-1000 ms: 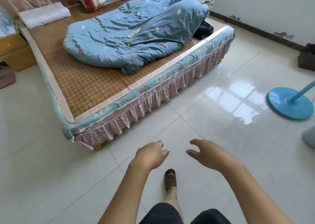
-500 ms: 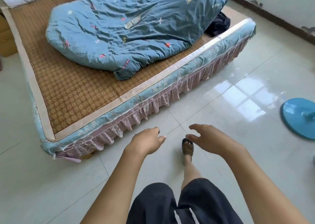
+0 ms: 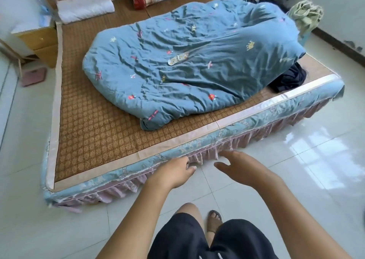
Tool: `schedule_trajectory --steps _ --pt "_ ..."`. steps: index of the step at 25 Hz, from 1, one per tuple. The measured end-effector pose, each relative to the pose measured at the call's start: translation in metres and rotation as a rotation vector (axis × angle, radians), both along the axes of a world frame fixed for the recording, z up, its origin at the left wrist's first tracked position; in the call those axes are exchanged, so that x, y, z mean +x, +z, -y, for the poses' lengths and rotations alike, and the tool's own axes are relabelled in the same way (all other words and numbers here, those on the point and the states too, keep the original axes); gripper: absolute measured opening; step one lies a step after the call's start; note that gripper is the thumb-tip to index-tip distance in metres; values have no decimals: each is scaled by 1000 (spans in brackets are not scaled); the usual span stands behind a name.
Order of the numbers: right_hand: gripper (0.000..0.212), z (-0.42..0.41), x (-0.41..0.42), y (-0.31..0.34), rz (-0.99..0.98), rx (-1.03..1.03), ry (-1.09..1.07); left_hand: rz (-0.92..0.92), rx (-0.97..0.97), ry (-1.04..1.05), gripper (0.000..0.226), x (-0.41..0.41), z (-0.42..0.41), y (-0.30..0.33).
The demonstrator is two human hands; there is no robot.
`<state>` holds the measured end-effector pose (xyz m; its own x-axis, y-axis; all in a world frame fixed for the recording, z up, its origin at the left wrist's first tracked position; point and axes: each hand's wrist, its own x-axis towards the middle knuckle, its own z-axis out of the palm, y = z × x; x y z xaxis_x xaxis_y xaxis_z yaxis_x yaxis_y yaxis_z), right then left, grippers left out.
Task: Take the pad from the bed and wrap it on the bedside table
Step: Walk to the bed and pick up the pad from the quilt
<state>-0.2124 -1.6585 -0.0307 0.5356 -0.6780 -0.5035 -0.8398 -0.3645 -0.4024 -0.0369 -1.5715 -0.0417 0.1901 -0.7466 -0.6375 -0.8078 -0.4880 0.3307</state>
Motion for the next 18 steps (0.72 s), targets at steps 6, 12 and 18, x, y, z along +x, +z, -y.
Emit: schedule_trajectory --steps 6,12,18 --pt "46 109 46 -12 -6 48 66 -9 28 83 39 42 94 -16" --pt "43 228 118 -27 -80 36 113 -1 5 98 41 117 217 -37" --pt "41 341 191 -41 -104 65 128 51 28 63 36 196 324 -56"
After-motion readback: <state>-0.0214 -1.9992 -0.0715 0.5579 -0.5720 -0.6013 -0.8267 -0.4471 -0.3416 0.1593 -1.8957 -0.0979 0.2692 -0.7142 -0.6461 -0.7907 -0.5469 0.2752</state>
